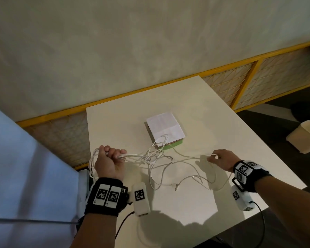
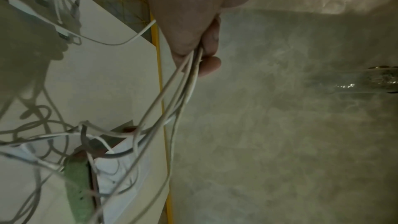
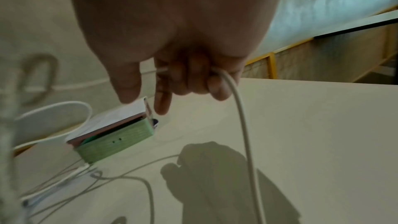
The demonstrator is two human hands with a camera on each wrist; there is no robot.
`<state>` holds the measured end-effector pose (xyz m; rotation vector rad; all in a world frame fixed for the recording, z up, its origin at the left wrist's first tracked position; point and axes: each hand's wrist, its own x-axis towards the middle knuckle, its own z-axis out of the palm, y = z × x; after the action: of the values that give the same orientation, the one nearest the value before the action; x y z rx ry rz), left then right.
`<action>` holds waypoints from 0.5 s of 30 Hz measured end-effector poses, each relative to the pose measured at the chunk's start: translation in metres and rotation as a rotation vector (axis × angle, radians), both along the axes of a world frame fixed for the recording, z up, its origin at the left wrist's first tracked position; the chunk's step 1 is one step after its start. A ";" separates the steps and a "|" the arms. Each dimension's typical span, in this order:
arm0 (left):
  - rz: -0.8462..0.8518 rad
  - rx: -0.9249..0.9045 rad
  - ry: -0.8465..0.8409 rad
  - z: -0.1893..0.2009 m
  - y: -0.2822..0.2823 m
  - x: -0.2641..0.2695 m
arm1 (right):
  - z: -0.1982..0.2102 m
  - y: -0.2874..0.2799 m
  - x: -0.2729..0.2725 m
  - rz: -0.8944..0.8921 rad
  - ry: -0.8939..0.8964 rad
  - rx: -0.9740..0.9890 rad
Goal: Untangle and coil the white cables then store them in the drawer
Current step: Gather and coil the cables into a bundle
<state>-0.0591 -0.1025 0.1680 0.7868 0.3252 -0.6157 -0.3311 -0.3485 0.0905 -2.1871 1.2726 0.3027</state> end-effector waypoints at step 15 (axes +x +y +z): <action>-0.136 -0.018 0.026 0.011 -0.022 -0.044 | 0.097 0.140 0.138 0.559 -0.437 0.171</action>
<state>-0.1029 -0.1248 0.1793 0.7880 0.2914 -0.7559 -0.1935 -0.2082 0.1871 -2.2564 0.3771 0.1271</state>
